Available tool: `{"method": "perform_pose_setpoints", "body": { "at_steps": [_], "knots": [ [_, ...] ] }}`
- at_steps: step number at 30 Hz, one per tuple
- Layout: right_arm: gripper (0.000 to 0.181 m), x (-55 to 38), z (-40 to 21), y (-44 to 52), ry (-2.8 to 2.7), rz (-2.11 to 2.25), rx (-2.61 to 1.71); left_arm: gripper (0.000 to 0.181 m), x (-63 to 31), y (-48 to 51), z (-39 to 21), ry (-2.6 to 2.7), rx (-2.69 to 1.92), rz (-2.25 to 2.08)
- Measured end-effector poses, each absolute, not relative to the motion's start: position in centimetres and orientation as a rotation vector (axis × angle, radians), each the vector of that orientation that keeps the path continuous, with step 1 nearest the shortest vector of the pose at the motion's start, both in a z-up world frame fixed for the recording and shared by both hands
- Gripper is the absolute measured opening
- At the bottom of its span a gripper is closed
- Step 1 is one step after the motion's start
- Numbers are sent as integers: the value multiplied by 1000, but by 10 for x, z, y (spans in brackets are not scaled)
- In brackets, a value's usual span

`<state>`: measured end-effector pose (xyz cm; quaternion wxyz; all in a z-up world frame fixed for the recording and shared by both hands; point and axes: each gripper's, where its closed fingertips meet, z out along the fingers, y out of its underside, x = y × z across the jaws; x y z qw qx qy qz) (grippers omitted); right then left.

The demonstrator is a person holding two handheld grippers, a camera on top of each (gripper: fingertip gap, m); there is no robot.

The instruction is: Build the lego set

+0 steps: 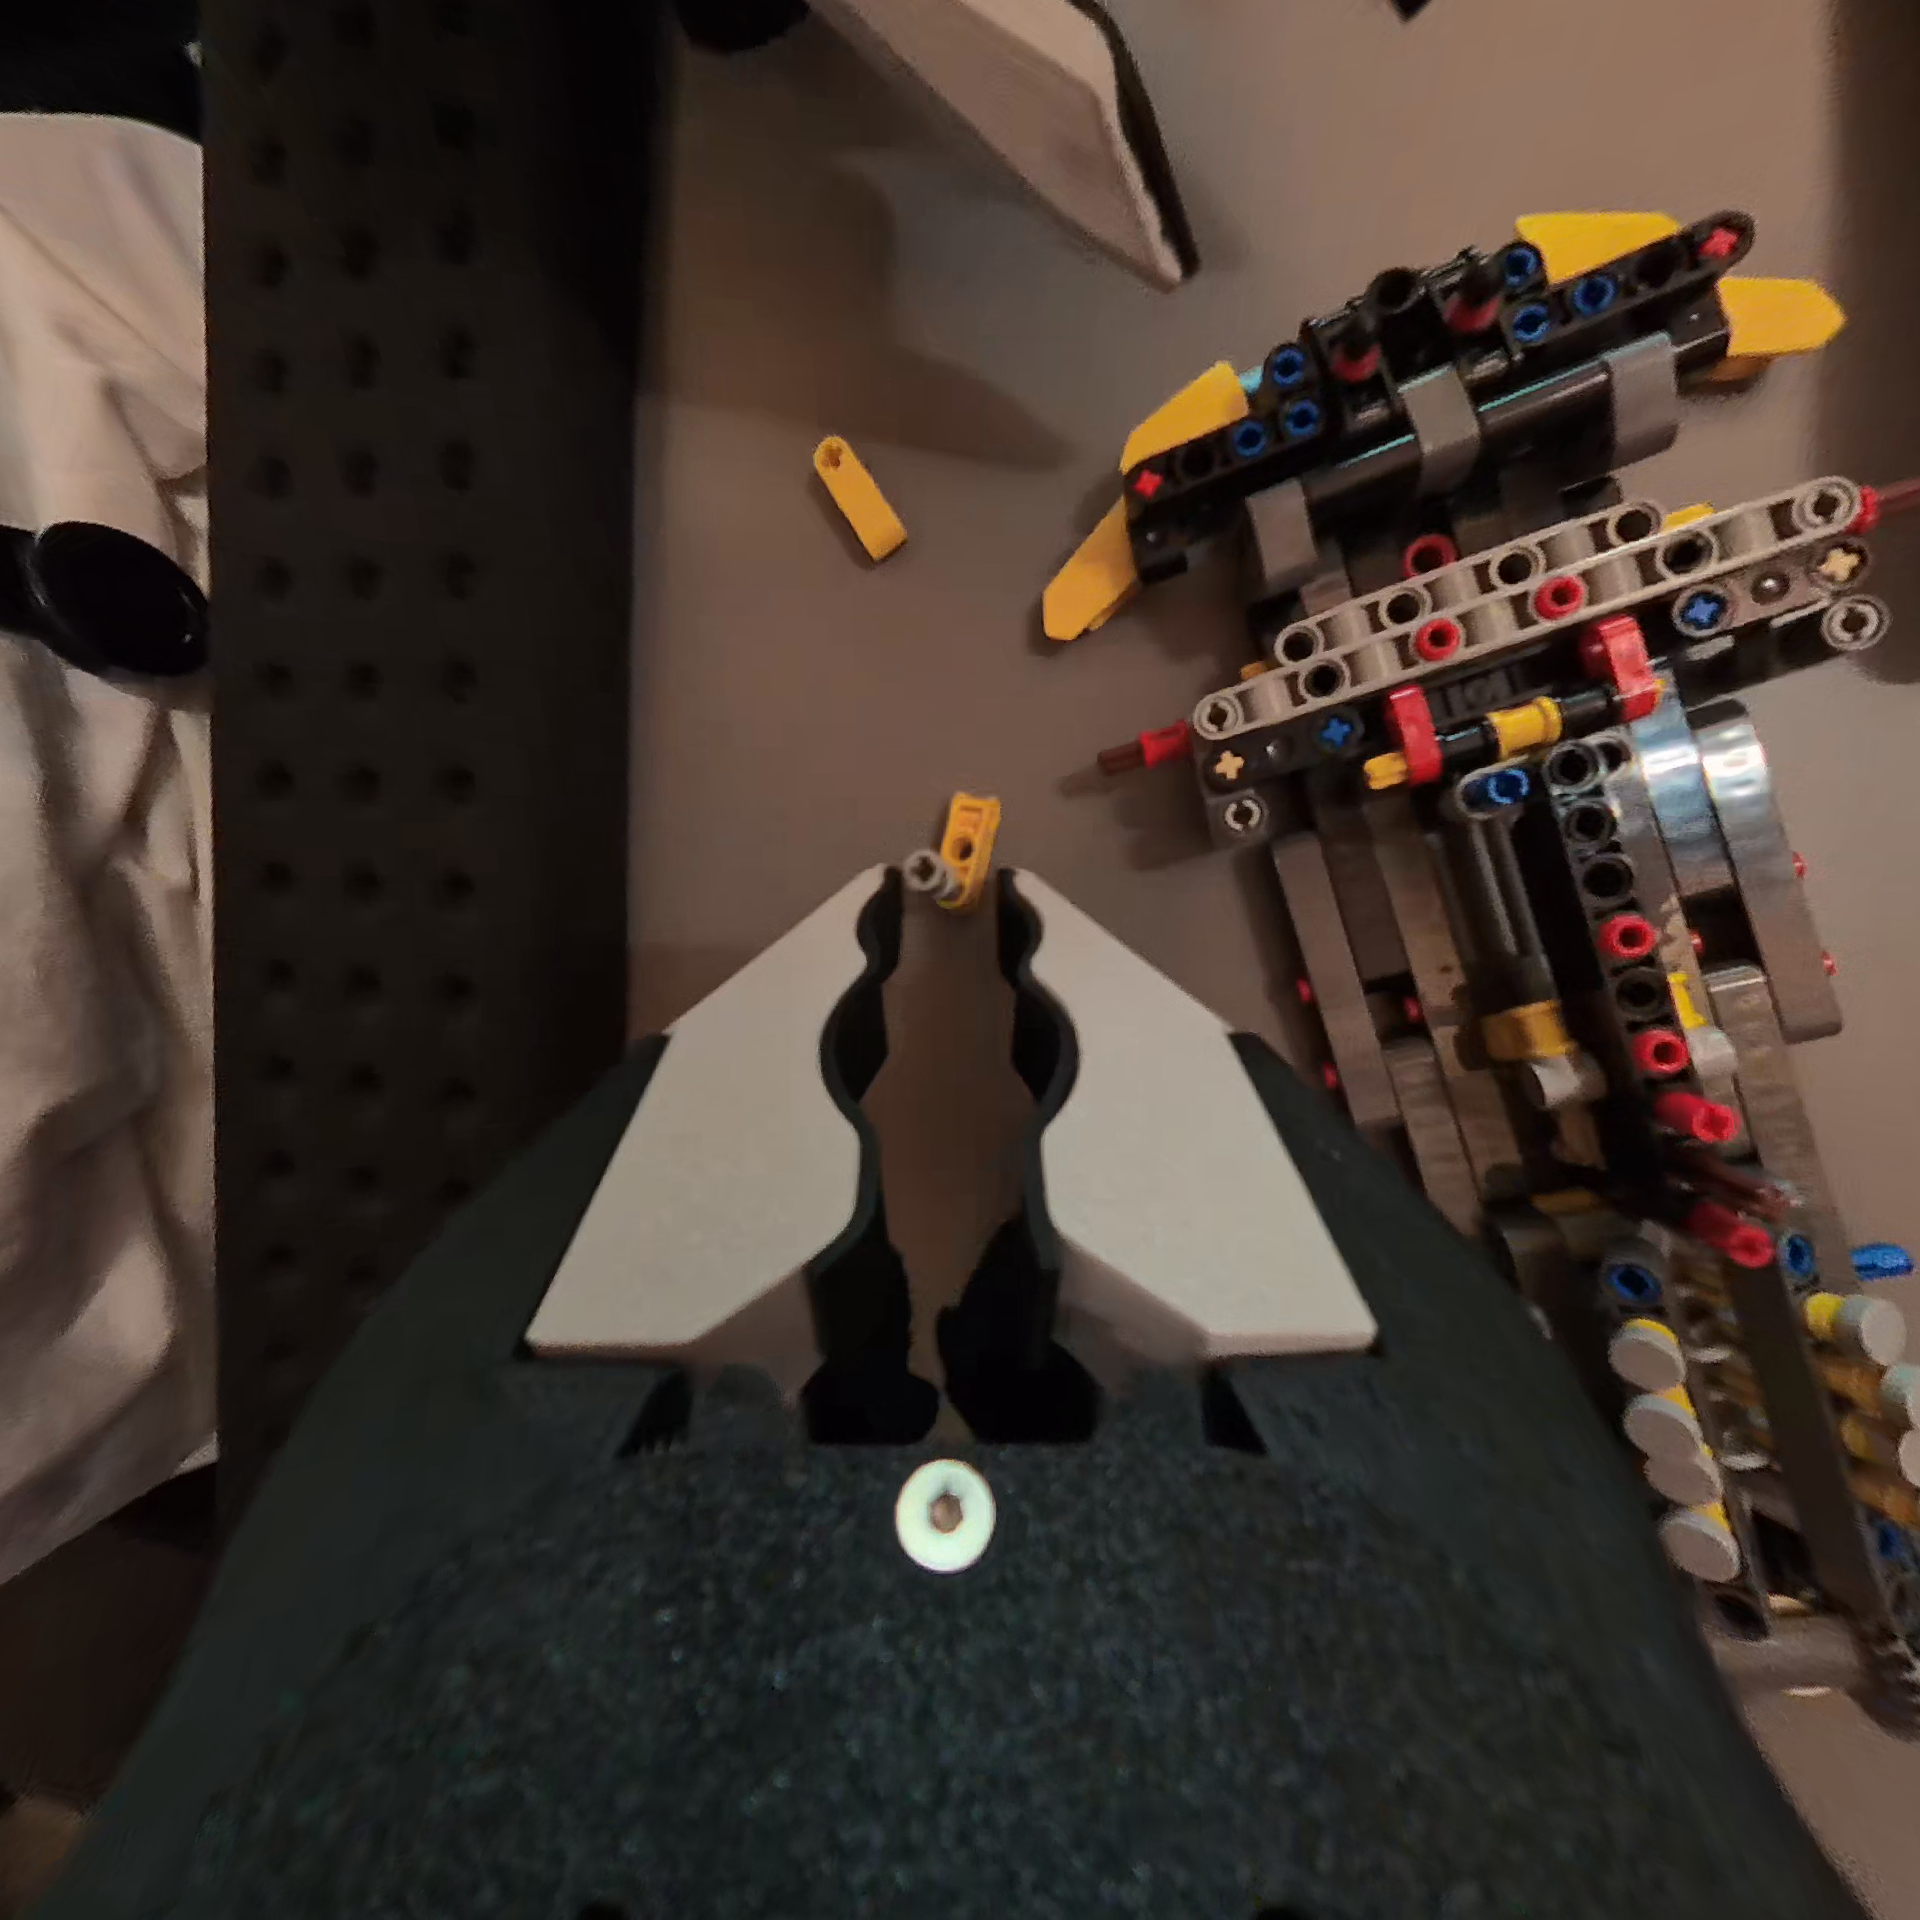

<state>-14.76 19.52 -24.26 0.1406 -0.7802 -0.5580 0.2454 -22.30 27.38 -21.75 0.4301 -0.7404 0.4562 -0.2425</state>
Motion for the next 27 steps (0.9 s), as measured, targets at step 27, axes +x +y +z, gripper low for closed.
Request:
{"method": "perform_pose_setpoints", "body": {
  "at_steps": [27],
  "knots": [
    [19, -165, -223, 271, -523, 466, -2494, 31, -239, 289, -194, 987, -1722, -514]
  ]
}}
